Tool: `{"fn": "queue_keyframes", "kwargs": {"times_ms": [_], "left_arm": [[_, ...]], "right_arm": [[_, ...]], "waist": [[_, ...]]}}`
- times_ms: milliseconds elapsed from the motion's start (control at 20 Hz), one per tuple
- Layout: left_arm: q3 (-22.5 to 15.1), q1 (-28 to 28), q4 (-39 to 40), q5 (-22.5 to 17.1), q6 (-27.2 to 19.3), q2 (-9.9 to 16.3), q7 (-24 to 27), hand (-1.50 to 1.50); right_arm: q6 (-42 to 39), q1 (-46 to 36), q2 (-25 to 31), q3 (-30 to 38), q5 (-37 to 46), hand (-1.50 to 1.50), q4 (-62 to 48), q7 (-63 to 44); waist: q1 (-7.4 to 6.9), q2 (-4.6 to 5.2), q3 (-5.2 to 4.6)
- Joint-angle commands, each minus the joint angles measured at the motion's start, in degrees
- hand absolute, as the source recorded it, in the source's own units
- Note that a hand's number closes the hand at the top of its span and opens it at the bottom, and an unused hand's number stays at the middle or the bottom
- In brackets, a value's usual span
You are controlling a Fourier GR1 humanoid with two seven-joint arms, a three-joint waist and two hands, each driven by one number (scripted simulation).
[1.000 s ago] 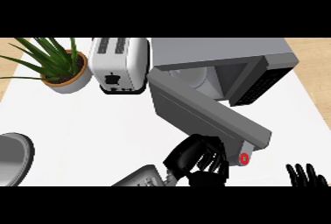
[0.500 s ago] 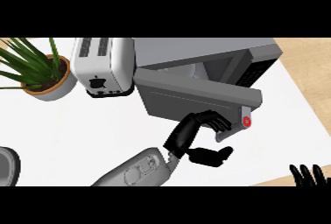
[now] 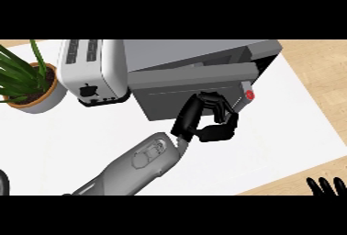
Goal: Pick up the milk, place it into the microwave and close the microwave
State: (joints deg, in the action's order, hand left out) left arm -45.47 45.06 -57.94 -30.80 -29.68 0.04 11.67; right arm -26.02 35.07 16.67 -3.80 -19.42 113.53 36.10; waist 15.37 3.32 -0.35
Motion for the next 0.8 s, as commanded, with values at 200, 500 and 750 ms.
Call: {"fn": "queue_keyframes", "kwargs": {"times_ms": [200,500,750], "left_arm": [[3.87,6.87,7.19,-5.99,0.88,-0.04,4.59,1.5],[4.72,9.54,10.05,-9.34,0.63,-0.04,6.35,1.5],[3.85,9.46,11.3,-10.41,-0.01,-0.03,8.82,1.5]], "right_arm": [[-1.48,1.48,1.58,0.78,-3.52,-1.5,2.98,-1.15],[-2.33,1.67,2.7,0.59,-4.8,-1.5,5.31,-2.06],[-2.95,1.49,3.92,0.47,-5.89,-1.5,6.81,-3.3]], "waist": [[2.54,0.82,0.14],[3.94,1.0,0.21],[4.2,1.55,0.22]]}}
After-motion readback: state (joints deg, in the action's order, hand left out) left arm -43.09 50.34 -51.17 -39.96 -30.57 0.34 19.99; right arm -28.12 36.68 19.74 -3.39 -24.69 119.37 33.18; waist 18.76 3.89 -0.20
